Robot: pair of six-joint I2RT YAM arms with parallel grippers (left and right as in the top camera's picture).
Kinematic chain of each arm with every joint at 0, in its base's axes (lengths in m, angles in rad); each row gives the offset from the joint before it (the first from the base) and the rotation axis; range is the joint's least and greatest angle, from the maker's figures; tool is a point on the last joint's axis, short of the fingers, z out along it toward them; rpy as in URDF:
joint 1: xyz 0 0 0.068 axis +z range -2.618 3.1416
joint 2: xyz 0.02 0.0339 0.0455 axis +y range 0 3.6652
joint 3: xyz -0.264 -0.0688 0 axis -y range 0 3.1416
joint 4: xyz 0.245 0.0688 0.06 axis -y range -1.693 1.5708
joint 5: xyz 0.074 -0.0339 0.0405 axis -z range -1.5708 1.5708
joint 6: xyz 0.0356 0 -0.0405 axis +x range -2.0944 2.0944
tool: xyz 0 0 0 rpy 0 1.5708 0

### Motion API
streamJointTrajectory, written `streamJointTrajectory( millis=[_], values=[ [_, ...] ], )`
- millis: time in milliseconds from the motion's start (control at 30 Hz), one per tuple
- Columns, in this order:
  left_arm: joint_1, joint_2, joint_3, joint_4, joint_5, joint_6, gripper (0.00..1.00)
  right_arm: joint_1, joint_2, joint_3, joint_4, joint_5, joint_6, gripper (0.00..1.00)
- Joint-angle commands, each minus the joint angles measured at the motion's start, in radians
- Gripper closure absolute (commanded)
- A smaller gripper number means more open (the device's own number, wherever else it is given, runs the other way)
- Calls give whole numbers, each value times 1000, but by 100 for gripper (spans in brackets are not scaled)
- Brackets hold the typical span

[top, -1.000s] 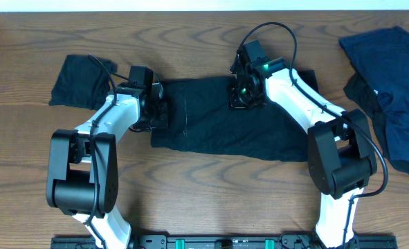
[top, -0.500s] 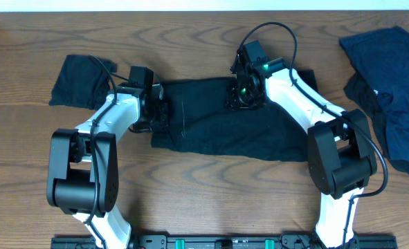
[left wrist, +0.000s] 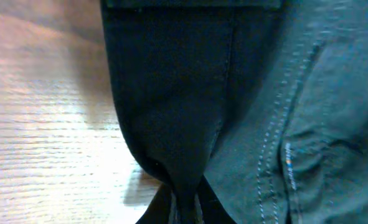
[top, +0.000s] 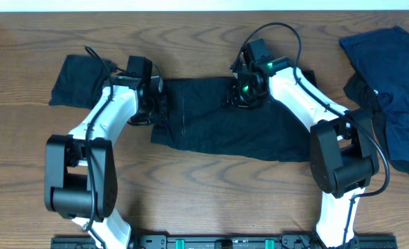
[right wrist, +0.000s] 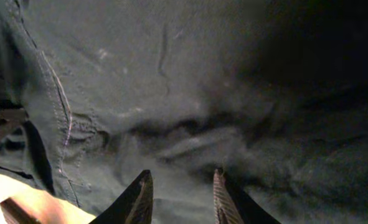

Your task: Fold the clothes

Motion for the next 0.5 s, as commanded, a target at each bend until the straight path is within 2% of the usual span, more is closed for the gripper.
streamJointTrajectory(
  millis=[0,100,267,467],
  values=[
    [-2,-64,35,-4,-2,-1,94,-1,14,-7,-2,-40,6,67],
    [-2,-93,35,-9,-2,-2,94,0,14,-7,-19,-39,15,66],
    [-2,-138,40,-12,-2,-2,94,13,14,-8,-29,-21,38,71],
    [-2,-180,80,-26,-2,-2,94,47,14,-8,-22,-7,119,87]
  ],
)
